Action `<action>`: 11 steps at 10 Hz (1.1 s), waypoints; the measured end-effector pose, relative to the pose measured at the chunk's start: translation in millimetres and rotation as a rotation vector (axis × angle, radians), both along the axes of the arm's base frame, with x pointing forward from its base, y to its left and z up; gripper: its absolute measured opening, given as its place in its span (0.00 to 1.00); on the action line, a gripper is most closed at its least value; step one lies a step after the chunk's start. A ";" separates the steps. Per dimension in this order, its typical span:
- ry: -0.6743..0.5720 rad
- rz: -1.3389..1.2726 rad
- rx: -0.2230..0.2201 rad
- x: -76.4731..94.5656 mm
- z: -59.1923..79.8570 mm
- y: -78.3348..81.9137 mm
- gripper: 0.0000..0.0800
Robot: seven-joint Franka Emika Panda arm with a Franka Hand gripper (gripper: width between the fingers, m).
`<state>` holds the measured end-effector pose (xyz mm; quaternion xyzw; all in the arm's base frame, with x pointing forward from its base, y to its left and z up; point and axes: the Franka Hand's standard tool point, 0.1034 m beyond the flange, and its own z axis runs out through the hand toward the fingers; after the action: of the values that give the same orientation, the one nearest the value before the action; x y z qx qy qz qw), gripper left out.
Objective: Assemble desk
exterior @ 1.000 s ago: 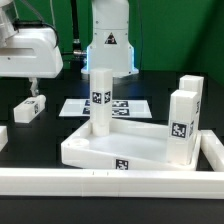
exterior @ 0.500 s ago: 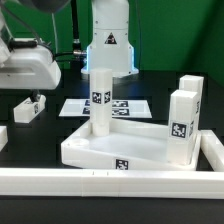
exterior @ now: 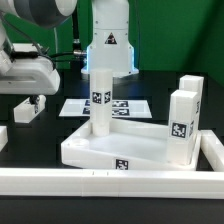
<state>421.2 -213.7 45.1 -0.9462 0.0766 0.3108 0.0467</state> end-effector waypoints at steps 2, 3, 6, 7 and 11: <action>0.021 0.007 -0.001 -3.4 -4.1 0.0 0.81; 0.058 0.002 0.003 -9.9 -6.3 1.5 0.81; 0.273 -0.001 0.034 -21.9 -13.0 4.3 0.81; 0.307 -0.004 0.038 -23.4 -16.7 3.4 0.81; 0.363 -0.009 0.042 -28.6 -23.7 -0.3 0.81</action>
Offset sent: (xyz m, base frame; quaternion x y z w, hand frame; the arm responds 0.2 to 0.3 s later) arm -0.0122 0.0028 -0.0093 -0.0210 -0.1962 0.0087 0.9803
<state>392.6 -214.0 21.4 -0.8731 0.0814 0.4777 0.0535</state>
